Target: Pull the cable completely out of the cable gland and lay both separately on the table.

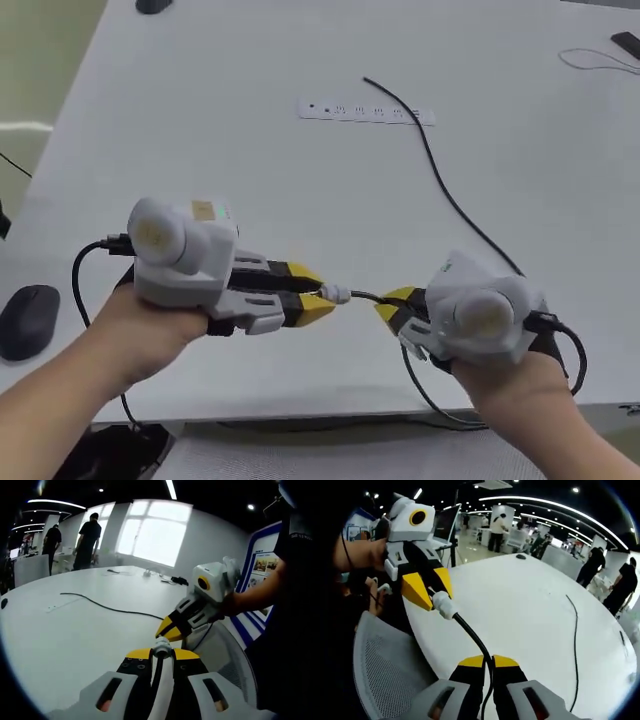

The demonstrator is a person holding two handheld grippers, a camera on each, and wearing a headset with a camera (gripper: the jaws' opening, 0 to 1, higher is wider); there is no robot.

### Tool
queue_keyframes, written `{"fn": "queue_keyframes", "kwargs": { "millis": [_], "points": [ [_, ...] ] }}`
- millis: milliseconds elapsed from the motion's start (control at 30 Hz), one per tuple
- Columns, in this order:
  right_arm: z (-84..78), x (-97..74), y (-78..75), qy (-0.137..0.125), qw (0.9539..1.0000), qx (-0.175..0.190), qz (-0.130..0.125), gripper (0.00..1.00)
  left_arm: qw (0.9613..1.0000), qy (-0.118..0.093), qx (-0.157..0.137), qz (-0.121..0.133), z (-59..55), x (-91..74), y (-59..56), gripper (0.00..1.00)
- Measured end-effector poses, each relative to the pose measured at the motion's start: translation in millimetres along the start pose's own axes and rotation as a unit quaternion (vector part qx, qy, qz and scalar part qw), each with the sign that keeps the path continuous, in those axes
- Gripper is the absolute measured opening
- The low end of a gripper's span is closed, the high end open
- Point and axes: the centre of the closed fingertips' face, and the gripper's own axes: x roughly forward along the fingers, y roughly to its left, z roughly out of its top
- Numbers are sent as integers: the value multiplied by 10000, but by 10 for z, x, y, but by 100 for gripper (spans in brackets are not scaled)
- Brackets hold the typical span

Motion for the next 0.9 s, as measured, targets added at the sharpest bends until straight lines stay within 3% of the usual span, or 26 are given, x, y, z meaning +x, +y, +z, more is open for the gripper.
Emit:
{"fn": "queue_keyframes", "kwargs": {
  "millis": [267, 367, 467, 633, 833, 900],
  "points": [
    [-119, 59, -151, 18, 9964, 833, -133, 0, 10000, -60, 16, 30, 44, -28, 30, 15],
    [-186, 82, -192, 29, 9925, 1211, -161, 0, 10000, -69, 18, 41, 48, -37, 35, 15],
    [-290, 111, -246, 26, 9831, 1821, -194, 0, 9999, -86, 2, 51, 49, -49, 36, 15],
    [-440, 169, -272, 90, 9727, 2311, -189, 0, 9999, -90, -24, 72, 33, -66, 47, 15],
    [-455, 236, -261, 13, 9572, 2892, -105, 0, 9999, -76, -41, 79, 4, -73, 61, 15],
    [-445, 243, -250, 10, 9557, 2944, -80, 0, 9999, -88, -70, 78, 12, -75, 67, 15]
  ]
}}
